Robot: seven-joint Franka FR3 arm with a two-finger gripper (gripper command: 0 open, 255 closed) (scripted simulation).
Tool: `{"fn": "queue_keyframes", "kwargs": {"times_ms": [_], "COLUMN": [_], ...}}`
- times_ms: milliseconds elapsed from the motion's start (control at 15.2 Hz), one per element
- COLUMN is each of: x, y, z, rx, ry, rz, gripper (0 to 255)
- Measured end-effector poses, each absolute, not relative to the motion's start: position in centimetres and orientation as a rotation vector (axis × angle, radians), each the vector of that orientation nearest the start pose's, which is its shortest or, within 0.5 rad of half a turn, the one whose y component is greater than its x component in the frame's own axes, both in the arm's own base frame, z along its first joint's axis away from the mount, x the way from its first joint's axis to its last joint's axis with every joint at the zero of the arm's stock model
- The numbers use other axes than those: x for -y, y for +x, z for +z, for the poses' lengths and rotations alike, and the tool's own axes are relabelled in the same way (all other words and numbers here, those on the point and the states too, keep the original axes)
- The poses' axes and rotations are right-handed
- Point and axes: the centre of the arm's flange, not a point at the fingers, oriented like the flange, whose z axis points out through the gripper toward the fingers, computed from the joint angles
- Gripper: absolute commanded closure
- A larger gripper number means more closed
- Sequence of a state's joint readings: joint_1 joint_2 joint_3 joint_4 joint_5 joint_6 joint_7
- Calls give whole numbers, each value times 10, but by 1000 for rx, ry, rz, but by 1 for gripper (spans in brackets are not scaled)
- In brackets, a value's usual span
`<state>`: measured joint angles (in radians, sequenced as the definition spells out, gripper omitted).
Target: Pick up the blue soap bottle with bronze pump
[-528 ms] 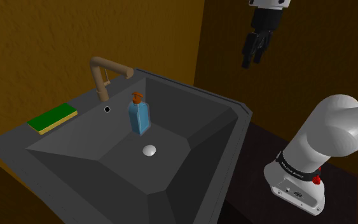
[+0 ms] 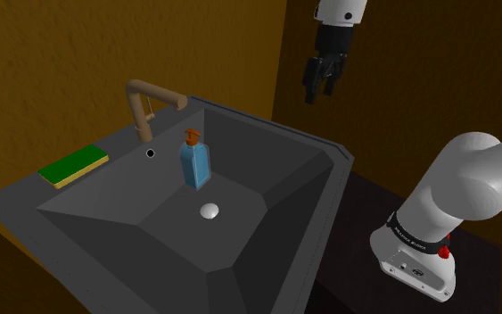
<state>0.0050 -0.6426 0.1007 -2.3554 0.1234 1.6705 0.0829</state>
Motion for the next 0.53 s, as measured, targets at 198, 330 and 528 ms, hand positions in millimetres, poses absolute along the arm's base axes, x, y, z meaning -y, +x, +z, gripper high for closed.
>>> {"fn": "queue_keyframes", "kwargs": {"times_ms": [198,330,528], "x": [-76,-89,-115], "y": [381,404,426], "z": [536,529,512], "rx": [-19,-18,-16], "ry": [-3090,-3095,-3103], "rz": [71,68,65], "gripper": [0,0,0]}}
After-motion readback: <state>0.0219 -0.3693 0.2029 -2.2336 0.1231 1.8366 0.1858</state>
